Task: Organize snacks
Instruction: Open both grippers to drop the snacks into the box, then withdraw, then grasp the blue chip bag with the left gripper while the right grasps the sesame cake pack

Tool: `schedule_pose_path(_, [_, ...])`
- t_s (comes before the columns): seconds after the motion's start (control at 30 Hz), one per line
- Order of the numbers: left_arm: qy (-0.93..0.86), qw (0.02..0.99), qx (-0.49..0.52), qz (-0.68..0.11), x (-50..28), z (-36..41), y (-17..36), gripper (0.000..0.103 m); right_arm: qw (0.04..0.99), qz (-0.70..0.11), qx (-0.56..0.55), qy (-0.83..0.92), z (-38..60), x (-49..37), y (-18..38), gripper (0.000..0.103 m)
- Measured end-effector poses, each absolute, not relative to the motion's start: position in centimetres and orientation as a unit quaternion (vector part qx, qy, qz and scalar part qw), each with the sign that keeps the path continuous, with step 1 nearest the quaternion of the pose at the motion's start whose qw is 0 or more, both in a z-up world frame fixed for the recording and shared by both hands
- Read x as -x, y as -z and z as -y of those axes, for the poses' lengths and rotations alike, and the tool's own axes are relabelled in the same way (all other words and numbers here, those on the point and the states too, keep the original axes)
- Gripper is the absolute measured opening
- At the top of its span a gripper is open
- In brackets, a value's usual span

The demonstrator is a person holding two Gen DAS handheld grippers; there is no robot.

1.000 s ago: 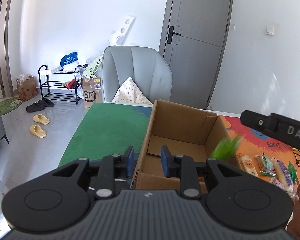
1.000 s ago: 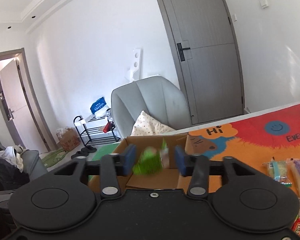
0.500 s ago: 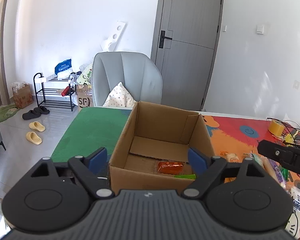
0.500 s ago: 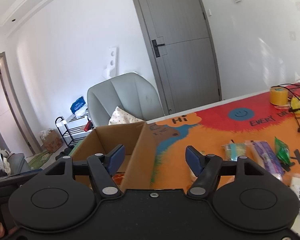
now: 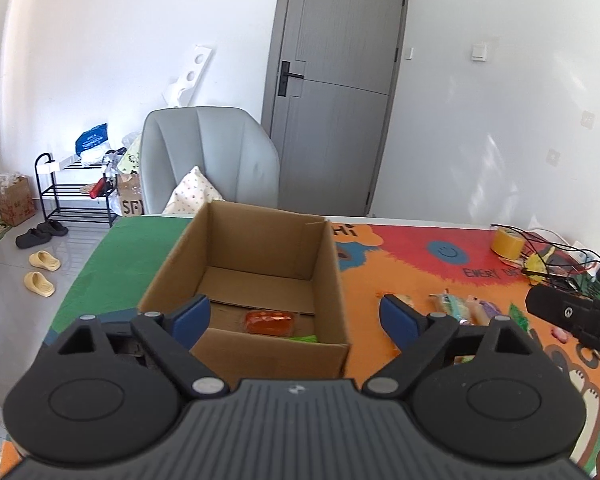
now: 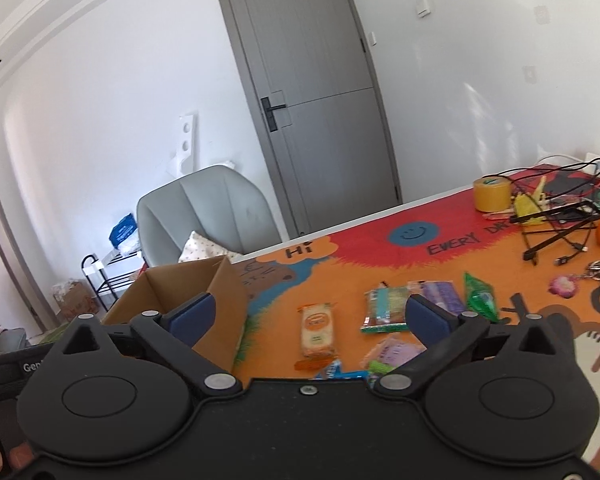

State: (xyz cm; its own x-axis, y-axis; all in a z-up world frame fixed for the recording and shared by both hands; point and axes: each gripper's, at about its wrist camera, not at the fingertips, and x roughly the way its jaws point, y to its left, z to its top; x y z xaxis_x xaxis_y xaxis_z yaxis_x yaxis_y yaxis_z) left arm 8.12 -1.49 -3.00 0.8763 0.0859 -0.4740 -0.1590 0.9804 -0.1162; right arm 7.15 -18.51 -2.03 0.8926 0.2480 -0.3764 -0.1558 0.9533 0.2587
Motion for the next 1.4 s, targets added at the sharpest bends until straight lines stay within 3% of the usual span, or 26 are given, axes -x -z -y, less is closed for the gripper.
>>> schedule_pose_path(0.77, [-0.016,0.97,0.067,-0.233,-8.6,8.7,3.3,0.091,0.969,-0.196,-0.146,-0.035,28.0,-5.0,2.8,0.103])
schedule_pose_path(1.4, [0.005,0.955,0.055,-0.291,-13.1,12.4,8.8,0.09,0.956,-0.256,-0.141,-0.006,29.5,-8.0,8.2,0.103])
